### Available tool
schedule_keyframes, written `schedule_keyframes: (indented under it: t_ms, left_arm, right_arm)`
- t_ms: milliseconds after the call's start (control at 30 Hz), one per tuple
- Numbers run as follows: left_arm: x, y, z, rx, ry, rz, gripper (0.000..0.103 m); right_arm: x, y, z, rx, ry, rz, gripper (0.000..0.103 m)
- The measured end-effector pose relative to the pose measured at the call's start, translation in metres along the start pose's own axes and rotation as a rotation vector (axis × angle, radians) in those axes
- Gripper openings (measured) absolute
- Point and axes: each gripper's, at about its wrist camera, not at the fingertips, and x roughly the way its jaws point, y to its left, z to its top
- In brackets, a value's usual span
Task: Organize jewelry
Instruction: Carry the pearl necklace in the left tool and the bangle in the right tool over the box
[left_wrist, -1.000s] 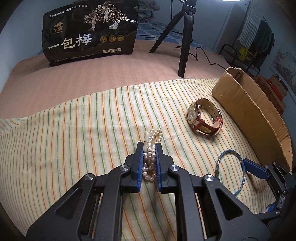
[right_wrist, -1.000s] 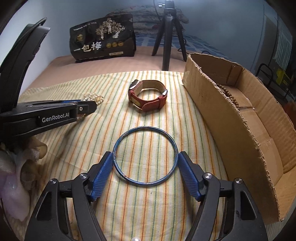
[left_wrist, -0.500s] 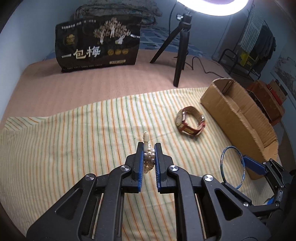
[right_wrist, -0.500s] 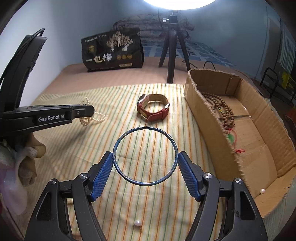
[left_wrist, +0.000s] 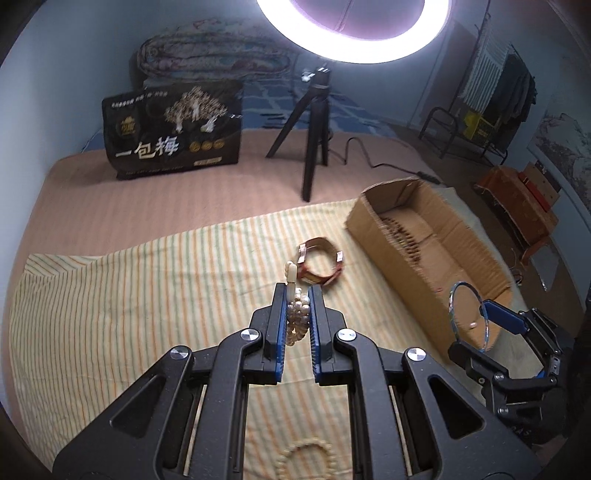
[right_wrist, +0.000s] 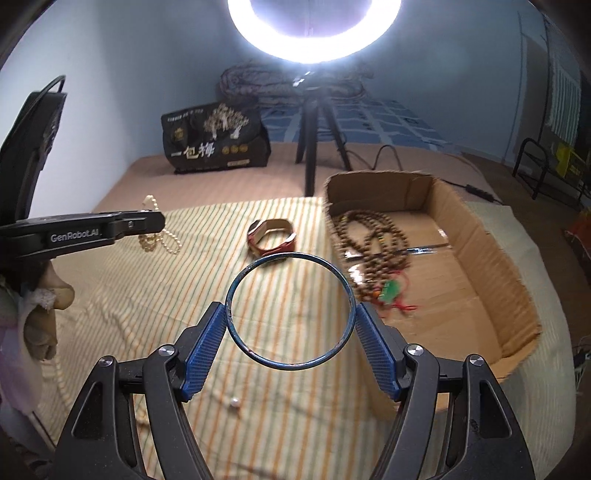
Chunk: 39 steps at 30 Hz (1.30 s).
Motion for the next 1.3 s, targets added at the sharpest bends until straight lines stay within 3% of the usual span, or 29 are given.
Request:
schedule_keyframes:
  t_ms: [400, 700, 1033, 1300]
  left_arm:
    - [-0.016, -0.070, 0.015, 0.031, -0.025, -0.074, 0.009]
    - [-0.012, -0.116, 0.019, 0.037, -0.033, -0.130, 0.009]
    - [0.006, -0.152, 0.017, 0.035, -0.017, -0.187, 0.009]
    - [0.027, -0.168, 0.017, 0.041, 0.006, -0.216, 0.009]
  right_arm:
    - [-0.045, -0.056, 0.014, 0.044, -0.030, 0.006, 0.071]
    - [-0.054, -0.103, 0.035, 0.087, -0.015, 0.024, 0.071]
    - [-0.040, -0.130, 0.073, 0.036, -0.013, 0.022, 0.071]
    - [0.000, -0.156, 0.089, 0.095, 0.055, 0.074, 0.072]
